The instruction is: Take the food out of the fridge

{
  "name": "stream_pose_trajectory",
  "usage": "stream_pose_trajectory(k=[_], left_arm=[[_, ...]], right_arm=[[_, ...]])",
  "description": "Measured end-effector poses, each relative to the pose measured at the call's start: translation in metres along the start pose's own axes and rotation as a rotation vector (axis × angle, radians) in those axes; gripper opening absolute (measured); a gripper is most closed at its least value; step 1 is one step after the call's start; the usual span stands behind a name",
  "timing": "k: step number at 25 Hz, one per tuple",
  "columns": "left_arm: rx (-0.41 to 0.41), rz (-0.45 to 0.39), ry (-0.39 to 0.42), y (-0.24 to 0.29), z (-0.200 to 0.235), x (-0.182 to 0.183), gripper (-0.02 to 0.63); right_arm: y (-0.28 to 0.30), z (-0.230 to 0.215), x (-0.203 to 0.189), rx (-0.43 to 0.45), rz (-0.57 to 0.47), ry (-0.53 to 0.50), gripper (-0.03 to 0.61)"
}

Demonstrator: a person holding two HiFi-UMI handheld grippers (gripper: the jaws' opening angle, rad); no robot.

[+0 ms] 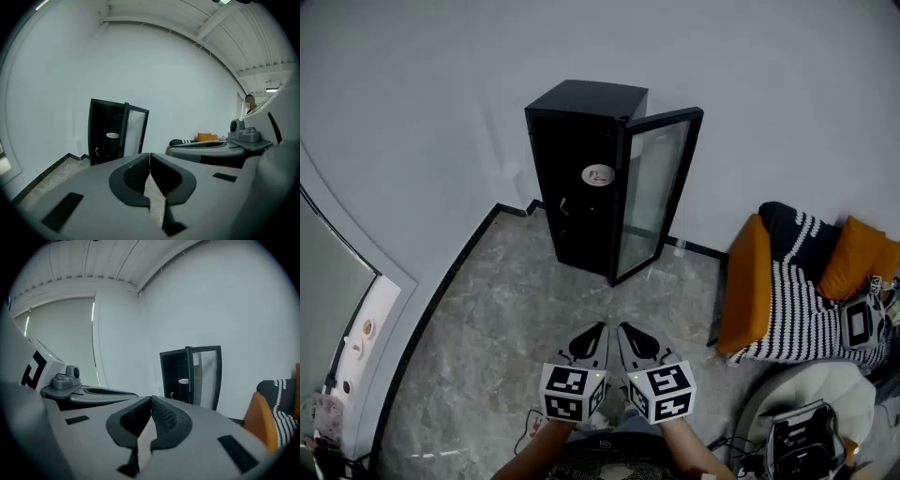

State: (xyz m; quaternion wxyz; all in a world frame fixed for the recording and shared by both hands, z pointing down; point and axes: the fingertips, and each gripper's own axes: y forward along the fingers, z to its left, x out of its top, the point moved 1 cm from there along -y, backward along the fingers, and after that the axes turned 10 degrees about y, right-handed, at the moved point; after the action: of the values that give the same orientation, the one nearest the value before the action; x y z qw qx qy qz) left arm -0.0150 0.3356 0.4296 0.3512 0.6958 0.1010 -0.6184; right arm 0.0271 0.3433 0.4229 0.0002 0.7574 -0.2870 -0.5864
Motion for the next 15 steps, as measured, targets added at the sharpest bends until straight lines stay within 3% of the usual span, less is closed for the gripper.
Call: stream_pose_trajectory(k=[15], left_arm=[[-0.022, 0.002, -0.013, 0.012, 0.025, 0.000, 0.017]], right_arm=[[0.027, 0.001, 0.004, -0.007, -0.007, 0.012, 0.022]])
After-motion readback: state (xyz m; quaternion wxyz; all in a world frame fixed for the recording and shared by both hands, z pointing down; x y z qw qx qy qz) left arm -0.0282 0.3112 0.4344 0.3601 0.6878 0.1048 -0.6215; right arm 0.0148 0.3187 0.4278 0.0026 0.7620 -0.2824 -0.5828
